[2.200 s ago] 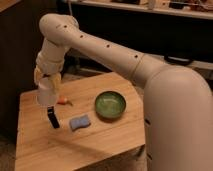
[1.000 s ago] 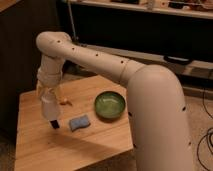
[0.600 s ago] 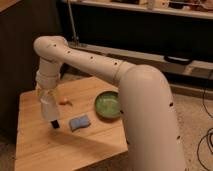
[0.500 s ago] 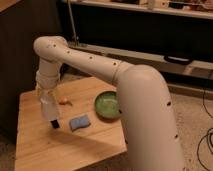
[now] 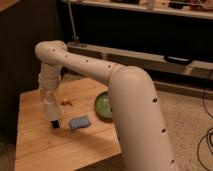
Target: Place the ceramic cup over the eraser
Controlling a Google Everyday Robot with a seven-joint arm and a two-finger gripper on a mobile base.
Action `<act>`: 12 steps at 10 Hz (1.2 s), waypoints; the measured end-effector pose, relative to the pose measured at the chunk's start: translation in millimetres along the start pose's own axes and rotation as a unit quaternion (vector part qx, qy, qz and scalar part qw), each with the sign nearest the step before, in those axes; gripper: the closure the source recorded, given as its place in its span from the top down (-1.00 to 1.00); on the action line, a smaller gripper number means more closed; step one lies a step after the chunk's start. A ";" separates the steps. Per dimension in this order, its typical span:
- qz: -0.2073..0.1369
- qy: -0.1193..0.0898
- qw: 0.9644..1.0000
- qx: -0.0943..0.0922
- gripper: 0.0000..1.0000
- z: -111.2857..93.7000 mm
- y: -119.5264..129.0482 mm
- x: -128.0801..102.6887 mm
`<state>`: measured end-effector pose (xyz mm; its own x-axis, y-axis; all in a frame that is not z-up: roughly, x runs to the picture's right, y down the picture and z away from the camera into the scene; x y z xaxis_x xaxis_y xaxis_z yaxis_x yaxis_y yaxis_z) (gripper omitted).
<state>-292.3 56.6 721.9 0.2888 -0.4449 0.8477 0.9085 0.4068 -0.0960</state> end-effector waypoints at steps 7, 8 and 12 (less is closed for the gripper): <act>-0.016 -0.044 0.999 -0.013 0.59 52.0 0.9 -31.1; -0.013 -0.043 0.999 -0.013 0.60 51.1 1.9 -30.8; 0.007 -0.027 1.000 -0.011 0.60 46.9 6.6 -21.3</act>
<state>-306.7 106.2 727.7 0.2863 -0.3957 0.8726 0.9109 0.3949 -0.1198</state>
